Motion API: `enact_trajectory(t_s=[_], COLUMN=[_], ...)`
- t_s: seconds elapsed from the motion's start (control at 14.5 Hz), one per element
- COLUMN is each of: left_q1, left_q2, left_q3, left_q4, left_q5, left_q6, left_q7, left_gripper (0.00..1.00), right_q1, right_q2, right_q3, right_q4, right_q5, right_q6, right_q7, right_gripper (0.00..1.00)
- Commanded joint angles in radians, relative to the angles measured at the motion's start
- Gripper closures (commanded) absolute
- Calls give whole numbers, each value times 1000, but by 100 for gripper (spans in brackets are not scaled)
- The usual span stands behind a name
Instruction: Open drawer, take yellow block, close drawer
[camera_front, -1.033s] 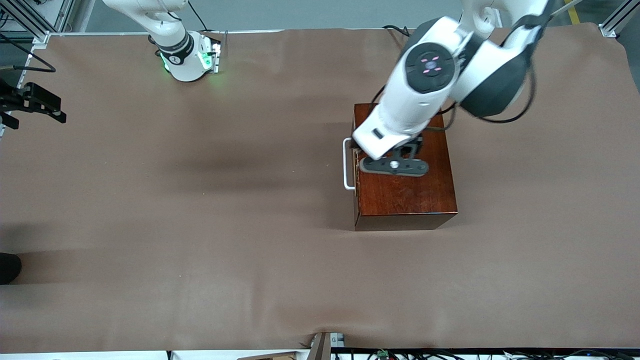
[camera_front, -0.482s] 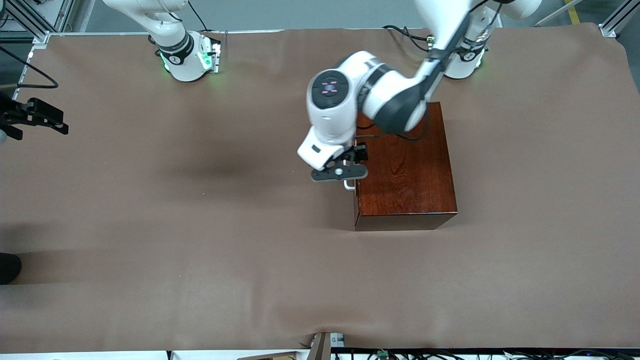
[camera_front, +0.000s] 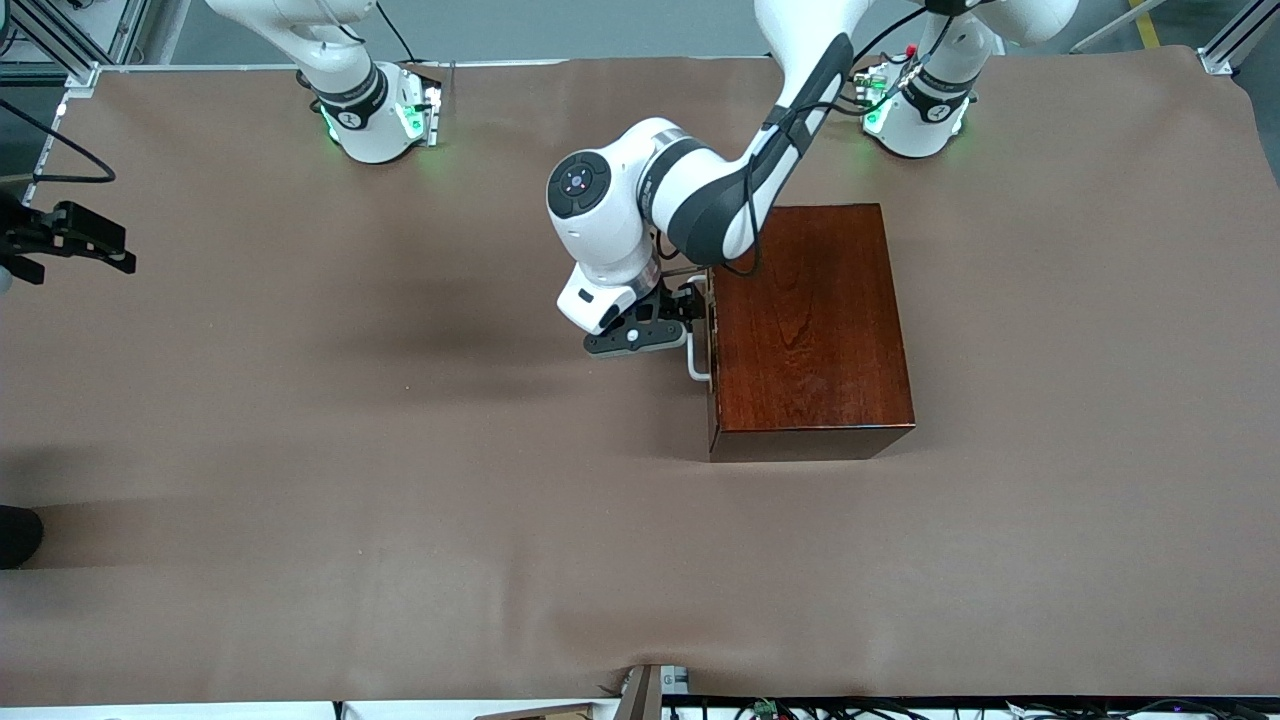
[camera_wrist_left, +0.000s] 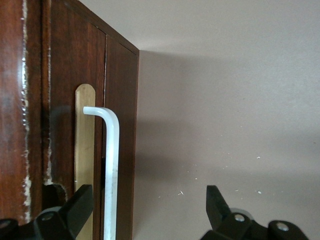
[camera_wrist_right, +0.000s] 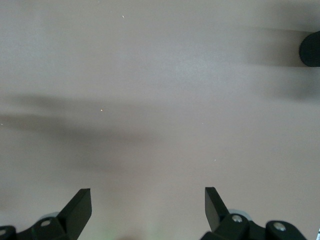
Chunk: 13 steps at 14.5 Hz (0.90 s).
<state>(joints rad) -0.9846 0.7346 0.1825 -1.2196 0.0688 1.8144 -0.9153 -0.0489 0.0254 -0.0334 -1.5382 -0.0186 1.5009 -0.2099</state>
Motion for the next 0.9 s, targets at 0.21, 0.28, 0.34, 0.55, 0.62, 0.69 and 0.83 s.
enact_trajectory(t_s=[0.21,0.28,0.34,0.55,0.62,0.69,0.83], left_q1=[-32,-32,-32,-32,-32,-32,-31], left_q2=[60,62,68,71,72,74,80], left_q3=[14,14,11,9,8,6,5], left_q4=[29,28,28,28,26,26,28], left_q5=[111,114,127,131,131,129,123], left_q6=[-20,-21,-24,-63,-66,-64,-52], left_q7=[1,1,6,41,41,41,38], left_gripper=[0,0,0,0,0,0,0], right_q1=[-20,-25,-28,-26,-28,-29,-29], right_q2=[13,13,13,13,13,14,16], right_q3=[15,15,15,15,15,15,15], right_q4=[27,26,27,26,26,26,26], right_q5=[-4,-4,-4,-4,-4,-4,-4], right_q6=[-11,-11,-11,-16,-16,-16,-16], right_q7=[-2,-2,-2,-2,-2,-2,-2], right_gripper=[0,0,0,0,0,0,0])
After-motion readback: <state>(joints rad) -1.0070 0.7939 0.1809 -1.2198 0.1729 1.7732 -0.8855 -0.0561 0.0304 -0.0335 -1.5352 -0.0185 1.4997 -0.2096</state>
